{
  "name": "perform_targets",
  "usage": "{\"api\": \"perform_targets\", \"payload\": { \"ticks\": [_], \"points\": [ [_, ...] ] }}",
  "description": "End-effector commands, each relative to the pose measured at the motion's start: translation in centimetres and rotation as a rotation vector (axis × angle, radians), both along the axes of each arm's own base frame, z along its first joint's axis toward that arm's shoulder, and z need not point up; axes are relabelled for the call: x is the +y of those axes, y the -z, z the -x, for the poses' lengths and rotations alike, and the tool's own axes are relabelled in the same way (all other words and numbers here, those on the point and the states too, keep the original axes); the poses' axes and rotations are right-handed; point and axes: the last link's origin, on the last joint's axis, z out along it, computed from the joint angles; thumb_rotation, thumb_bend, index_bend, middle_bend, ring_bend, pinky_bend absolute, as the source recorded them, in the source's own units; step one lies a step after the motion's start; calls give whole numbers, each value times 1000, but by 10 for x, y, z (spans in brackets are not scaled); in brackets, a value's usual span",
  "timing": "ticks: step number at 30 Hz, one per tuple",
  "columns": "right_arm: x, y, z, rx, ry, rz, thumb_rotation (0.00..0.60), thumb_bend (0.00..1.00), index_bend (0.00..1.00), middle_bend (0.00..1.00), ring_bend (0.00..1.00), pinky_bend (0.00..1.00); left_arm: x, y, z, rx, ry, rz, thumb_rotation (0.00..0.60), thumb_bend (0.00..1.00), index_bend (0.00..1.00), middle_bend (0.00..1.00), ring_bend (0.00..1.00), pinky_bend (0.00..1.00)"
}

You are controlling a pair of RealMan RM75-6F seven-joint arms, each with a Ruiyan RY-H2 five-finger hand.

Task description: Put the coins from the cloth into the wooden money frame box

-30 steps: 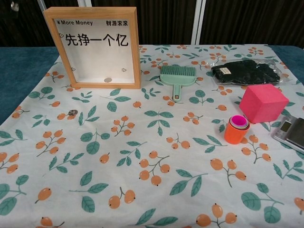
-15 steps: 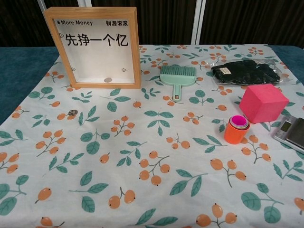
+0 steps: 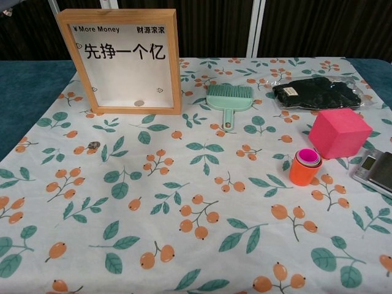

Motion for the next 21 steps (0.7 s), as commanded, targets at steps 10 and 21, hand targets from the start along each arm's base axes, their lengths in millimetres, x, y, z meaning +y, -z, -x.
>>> {"api": "perform_targets", "payload": {
  "ticks": [10, 21],
  "points": [
    [0, 0, 0, -1, 1, 3, 600, 395, 128, 26, 0, 0, -2, 13, 13, 15, -7, 37, 600, 463, 669, 254, 3, 33],
    [0, 0, 0, 4, 6, 6, 600, 394, 128, 26, 0, 0, -2, 11, 11, 11, 3, 30, 600, 443, 660, 252, 4, 33]
  ]
}}
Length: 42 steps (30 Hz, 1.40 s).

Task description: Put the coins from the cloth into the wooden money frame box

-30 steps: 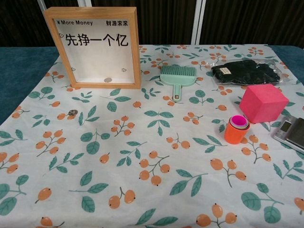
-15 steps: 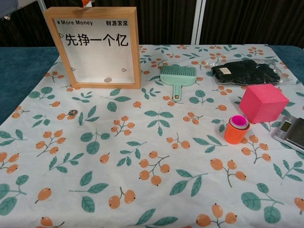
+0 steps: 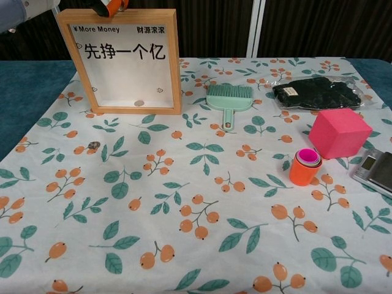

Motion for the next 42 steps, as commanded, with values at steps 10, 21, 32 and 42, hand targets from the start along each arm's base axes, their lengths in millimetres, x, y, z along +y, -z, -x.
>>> {"api": "perform_targets", "payload": {
  "ticks": [10, 21, 32, 42],
  "points": [
    [0, 0, 0, -1, 4, 2, 600, 395, 128, 26, 0, 0, -2, -2, -2, 8, 7, -2, 600, 443, 649, 247, 3, 33],
    [0, 0, 0, -6, 11, 5, 600, 395, 128, 26, 0, 0, -4, 2, 0, 52, 16, 3, 600, 440, 607, 220, 4, 17],
    [0, 0, 0, -5, 13, 6, 600, 395, 128, 26, 0, 0, -2, 4, 0, 63, 18, 2, 600, 440, 592, 214, 4, 10],
    [0, 0, 0, -8, 14, 6, 600, 394, 128, 26, 0, 0, 0, 3, 0, 66, 23, -10, 600, 440, 587, 212, 3, 10]
  ]
}}
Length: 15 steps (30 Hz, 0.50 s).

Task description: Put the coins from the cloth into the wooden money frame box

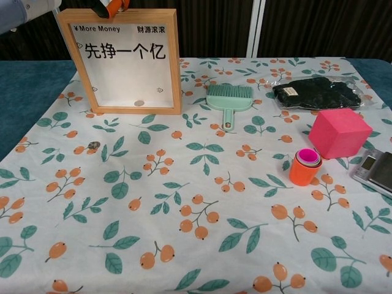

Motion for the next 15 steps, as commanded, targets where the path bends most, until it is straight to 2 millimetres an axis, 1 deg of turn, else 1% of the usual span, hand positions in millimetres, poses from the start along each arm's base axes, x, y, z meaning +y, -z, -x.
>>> {"api": "perform_targets", "payload": {
  "ticks": [1, 15],
  "points": [
    [0, 0, 0, -1, 0, 0, 600, 394, 128, 26, 0, 0, 0, 0, 0, 3, 0, -1, 600, 440, 586, 212, 3, 10],
    [0, 0, 0, -3, 7, -1, 600, 394, 128, 26, 0, 0, 2, -2, 0, 6, 1, -12, 600, 436, 553, 210, 3, 10]
  ]
}}
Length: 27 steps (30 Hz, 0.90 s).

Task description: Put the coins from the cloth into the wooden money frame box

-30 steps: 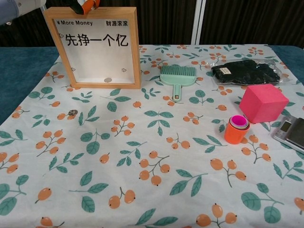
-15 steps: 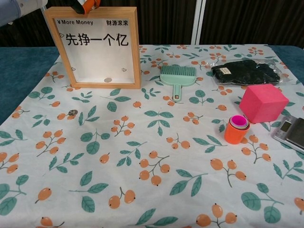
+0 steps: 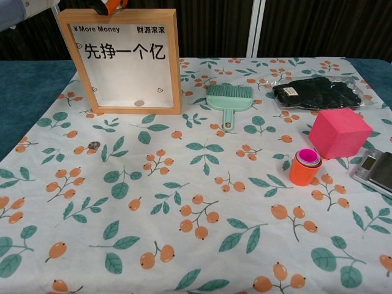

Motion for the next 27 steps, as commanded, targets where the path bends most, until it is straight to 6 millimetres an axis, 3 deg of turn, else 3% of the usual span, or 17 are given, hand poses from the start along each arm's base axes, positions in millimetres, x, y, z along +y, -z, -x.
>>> {"api": "perform_targets", "payload": {
  "ticks": [1, 27],
  "points": [
    [0, 0, 0, -1, 1, 0, 600, 394, 128, 26, 0, 0, 0, 1, 0, 1, -2, 4, 600, 432, 551, 210, 3, 10],
    [0, 0, 0, 3, 10, 3, 600, 394, 128, 26, 0, 0, 1, 0, -1, 5, -6, 12, 600, 417, 518, 196, 2, 8]
  ]
}}
